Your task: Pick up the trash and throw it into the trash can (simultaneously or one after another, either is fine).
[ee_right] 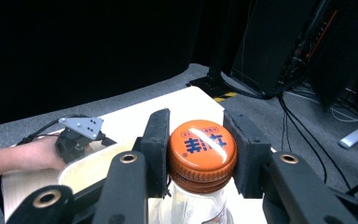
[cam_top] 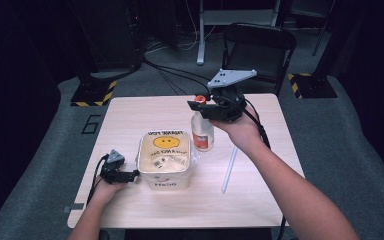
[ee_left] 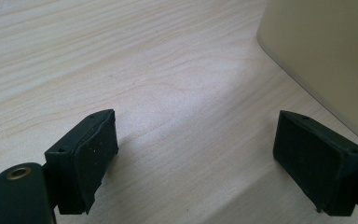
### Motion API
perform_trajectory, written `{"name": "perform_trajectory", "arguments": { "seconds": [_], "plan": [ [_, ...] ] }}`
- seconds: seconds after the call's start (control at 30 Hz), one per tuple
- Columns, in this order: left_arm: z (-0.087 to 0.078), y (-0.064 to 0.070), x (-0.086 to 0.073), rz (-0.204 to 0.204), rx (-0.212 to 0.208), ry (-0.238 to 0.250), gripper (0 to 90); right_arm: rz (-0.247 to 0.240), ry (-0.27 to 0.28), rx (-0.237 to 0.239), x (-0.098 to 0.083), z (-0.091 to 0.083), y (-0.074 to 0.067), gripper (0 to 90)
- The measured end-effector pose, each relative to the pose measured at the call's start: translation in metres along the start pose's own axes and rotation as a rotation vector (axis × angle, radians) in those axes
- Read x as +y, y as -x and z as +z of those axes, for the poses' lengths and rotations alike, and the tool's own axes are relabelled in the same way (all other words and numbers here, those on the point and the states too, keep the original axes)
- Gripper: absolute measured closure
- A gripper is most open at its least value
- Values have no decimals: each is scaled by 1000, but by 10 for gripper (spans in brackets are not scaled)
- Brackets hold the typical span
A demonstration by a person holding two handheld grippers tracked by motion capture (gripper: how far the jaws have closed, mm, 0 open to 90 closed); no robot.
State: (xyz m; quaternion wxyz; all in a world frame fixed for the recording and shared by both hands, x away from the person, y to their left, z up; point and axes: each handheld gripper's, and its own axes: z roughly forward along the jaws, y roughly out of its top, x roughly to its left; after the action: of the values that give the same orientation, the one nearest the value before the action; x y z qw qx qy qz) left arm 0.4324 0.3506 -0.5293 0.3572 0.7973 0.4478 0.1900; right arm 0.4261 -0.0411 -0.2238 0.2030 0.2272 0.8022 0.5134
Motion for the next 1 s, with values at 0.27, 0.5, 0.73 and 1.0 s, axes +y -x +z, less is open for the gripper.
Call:
{"name": "perform_trajectory", "arguments": {
  "seconds": [0.27,0.5,0.73,1.0],
  "plan": [
    [0,0,0,0,0,0,136,-21,18,16,14,4,-6,620],
    [0,0,0,1,-2,-4,136,-26,32,34,22,13,-12,620],
    [0,0,0,-2,-1,-2,136,-42,43,50,30,21,-20,620],
    [0,0,0,-3,-3,2,136,-52,44,62,34,34,-26,620]
  ]
}}
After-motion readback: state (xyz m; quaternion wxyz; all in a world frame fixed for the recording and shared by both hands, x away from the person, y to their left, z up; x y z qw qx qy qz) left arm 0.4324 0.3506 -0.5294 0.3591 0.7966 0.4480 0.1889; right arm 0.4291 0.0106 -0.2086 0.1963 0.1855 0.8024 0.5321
